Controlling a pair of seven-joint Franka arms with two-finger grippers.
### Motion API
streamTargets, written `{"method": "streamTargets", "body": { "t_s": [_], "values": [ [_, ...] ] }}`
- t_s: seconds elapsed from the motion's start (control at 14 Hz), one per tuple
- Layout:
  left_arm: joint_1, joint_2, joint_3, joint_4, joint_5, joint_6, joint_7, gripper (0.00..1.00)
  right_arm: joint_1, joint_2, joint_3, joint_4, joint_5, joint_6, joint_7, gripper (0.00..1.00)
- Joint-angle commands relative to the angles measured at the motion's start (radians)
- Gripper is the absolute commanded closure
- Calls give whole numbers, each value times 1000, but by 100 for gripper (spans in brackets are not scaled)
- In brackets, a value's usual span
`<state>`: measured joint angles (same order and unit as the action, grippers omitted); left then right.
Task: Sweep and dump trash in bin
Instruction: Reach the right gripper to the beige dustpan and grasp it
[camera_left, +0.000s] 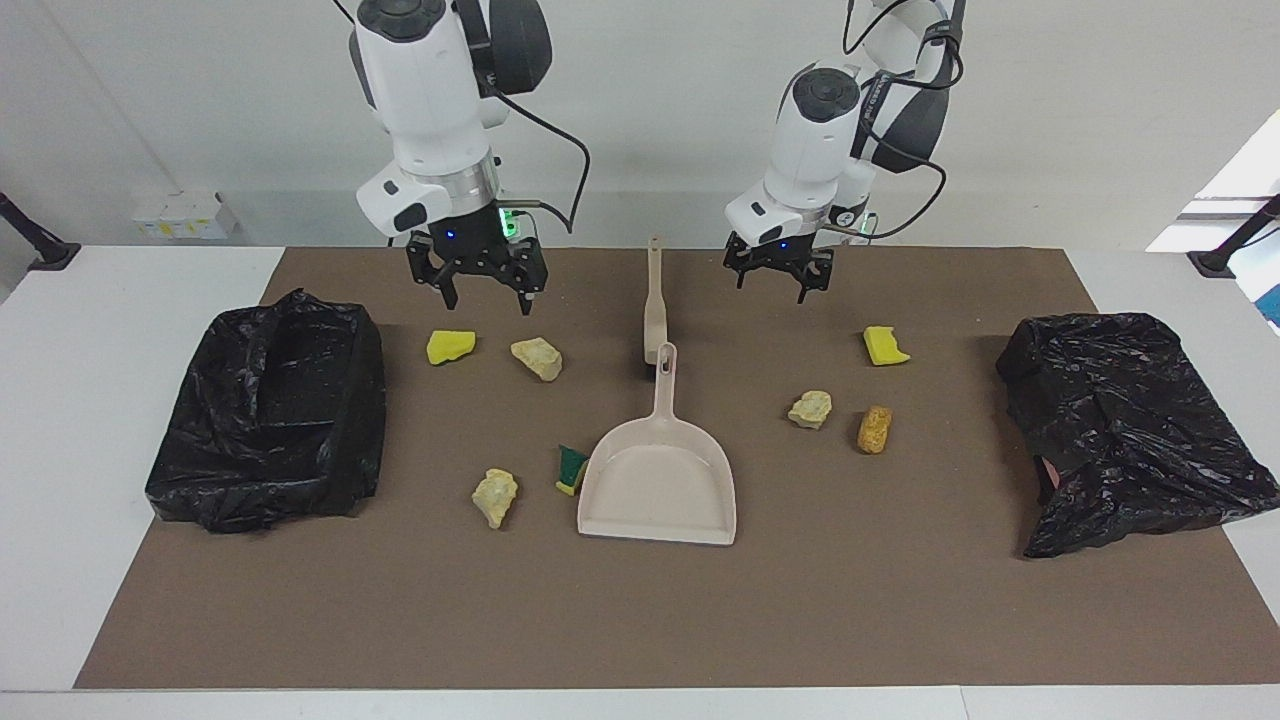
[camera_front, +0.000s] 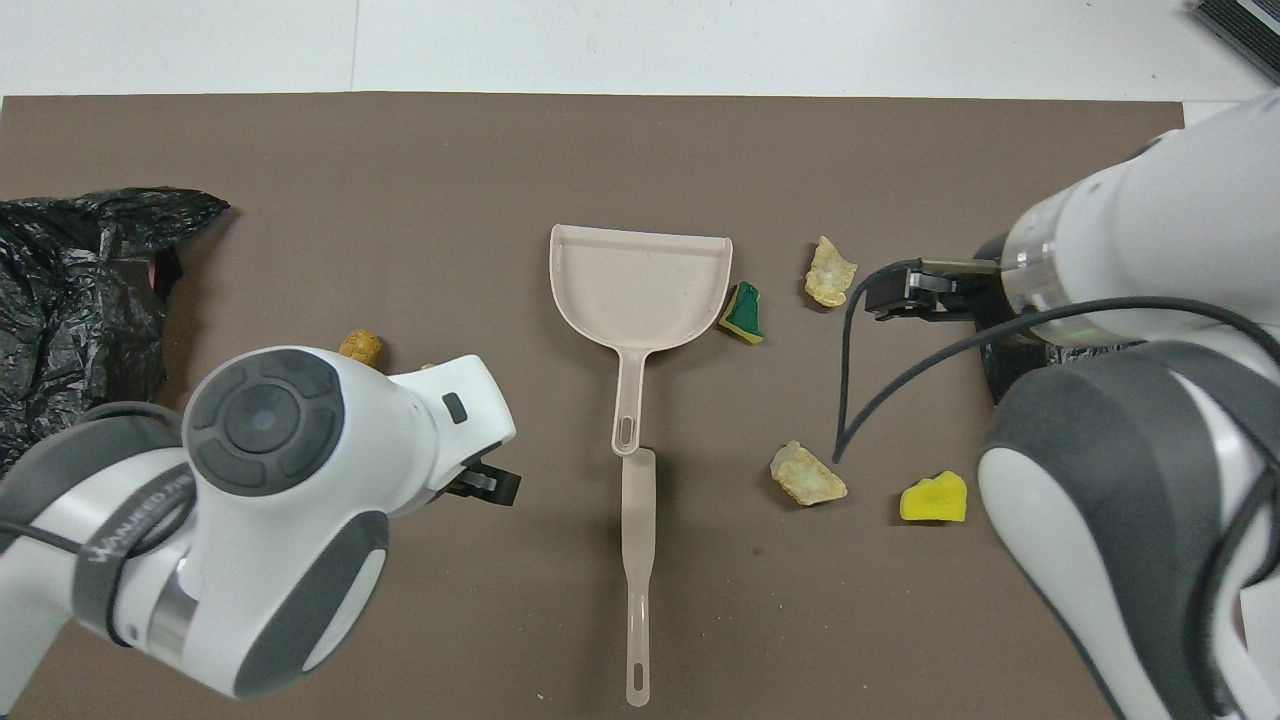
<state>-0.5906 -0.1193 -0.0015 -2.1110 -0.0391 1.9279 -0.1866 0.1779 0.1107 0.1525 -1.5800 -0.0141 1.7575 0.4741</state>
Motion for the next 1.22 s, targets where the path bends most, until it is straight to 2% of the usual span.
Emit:
{"method": "streamTargets", "body": {
  "t_s": [0.0,0.21,0.64,1.0,1.15],
  "values": [
    [-61,-3,18,-53,-51,57,-17,0,72,88,-2,21,-36,37,95,0],
    [-153,-20,18,-144,-58,177,-143,0,147,200,-2,100,-43,59,175,0],
    [-340,-2,20,-170,-82,242,-289,0,262,349,-1,92,-44,223,207,0],
    [-399,32,20,-254,-82,390,-338,0,295,372,-1,-3,-38,344,216,0],
    [-400,46,20,-274,-82,431,-340,0,290,363,-1,-38,-33,358,213,9]
  ]
}}
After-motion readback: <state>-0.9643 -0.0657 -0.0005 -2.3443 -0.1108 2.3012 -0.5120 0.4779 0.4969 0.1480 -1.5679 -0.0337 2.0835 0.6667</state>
